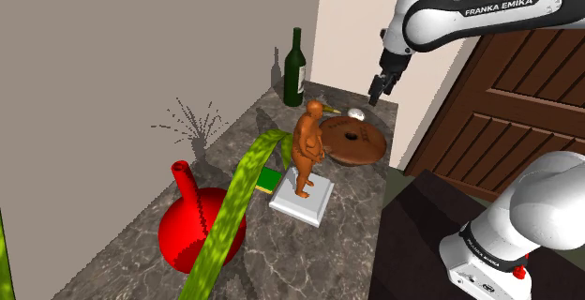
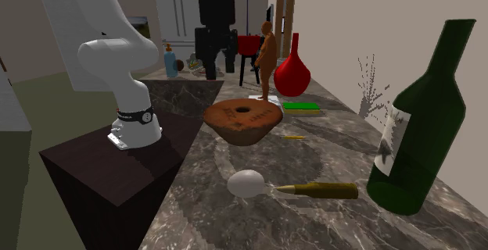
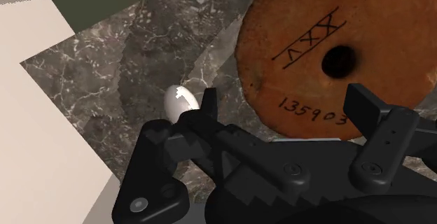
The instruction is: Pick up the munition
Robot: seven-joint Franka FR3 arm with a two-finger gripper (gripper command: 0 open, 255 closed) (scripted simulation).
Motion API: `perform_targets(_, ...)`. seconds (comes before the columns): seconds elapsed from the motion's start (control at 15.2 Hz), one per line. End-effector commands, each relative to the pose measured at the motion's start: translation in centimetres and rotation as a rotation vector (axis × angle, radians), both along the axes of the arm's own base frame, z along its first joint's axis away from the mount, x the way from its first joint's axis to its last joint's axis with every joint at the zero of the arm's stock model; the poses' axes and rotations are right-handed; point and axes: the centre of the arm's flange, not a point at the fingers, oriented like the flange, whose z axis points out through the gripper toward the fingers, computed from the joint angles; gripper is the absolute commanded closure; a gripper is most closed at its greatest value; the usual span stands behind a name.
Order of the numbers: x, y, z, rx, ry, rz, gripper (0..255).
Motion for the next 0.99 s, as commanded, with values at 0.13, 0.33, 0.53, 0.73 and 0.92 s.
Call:
perform_targets(0.13, 4.1, -1.8, -3.0, 0.013, -0.014, 0.050, 0)
perform_targets(0.33, 7.2, -2.8, -5.1, 0.023, -0.022, 0.086, 0)
perform_targets(0.53, 10.3, -3.8, -7.3, 0.034, -0.030, 0.123, 0)
perform_targets(0.73, 13.4, -4.6, -9.5, 0.044, -0.039, 0.159, 0)
perform_targets(0.92, 16.6, -5.2, -11.6, 0.055, -0.047, 0.196, 0)
